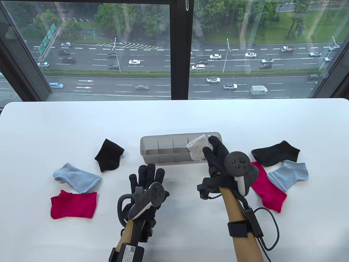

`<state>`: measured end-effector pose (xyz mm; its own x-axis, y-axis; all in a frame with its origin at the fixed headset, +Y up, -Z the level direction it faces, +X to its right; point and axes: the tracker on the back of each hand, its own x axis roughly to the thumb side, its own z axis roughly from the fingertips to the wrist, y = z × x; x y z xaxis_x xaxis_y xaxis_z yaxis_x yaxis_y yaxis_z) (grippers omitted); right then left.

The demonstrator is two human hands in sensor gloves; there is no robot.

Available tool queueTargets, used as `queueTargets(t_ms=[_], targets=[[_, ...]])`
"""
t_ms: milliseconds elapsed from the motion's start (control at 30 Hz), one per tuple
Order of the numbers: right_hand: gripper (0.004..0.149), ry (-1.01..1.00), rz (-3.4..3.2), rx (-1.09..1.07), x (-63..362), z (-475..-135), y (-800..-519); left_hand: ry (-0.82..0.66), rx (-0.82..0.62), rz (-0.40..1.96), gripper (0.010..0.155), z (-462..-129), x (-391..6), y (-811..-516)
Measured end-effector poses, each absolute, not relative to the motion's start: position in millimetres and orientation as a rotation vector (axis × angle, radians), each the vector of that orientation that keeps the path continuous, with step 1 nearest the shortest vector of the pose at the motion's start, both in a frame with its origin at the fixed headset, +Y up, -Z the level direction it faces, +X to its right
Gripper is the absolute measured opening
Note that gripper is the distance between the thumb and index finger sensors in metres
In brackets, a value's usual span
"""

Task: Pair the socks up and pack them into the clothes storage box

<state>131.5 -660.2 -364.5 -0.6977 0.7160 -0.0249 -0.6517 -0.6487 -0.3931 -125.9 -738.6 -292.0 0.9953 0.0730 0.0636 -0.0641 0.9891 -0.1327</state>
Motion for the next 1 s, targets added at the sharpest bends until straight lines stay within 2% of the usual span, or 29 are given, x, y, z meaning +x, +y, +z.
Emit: queueTargets(t_ms=[100, 267, 433, 567, 733, 900, 1000], targets=[[0.054, -0.500, 2.466, -0.302, 117, -385, -659, -0.066, -0.138, 0.031, 0.077, -291, -125, -739], [0.054, -0.515, 2.635, -0.378, 97, -409, -673, -0.039, -0.124, 0.085, 0.075, -292, -135, -737], [0.053, -0.499, 2.783, -0.399, 84, -418, -697, -0.020, -0.141, 0.082, 0.075, -294, -141, -740], [0.048, -0.385, 2.855, -0.371, 76, -420, -713, -0.017, -0.140, 0.068, 0.075, -294, -142, -739], [0.054, -0.211, 2.911, -0.336, 77, -414, -705, -0.025, -0.137, 0.071, 0.076, -294, -142, -741], [0.062, -0.269, 2.807, -0.293, 102, -395, -686, -0.023, -0.155, 0.071, 0.076, -293, -141, -742], [0.065, -0.285, 2.756, -0.412, 128, -378, -676, -0.026, -0.145, 0.081, 0.076, -292, -140, -741]])
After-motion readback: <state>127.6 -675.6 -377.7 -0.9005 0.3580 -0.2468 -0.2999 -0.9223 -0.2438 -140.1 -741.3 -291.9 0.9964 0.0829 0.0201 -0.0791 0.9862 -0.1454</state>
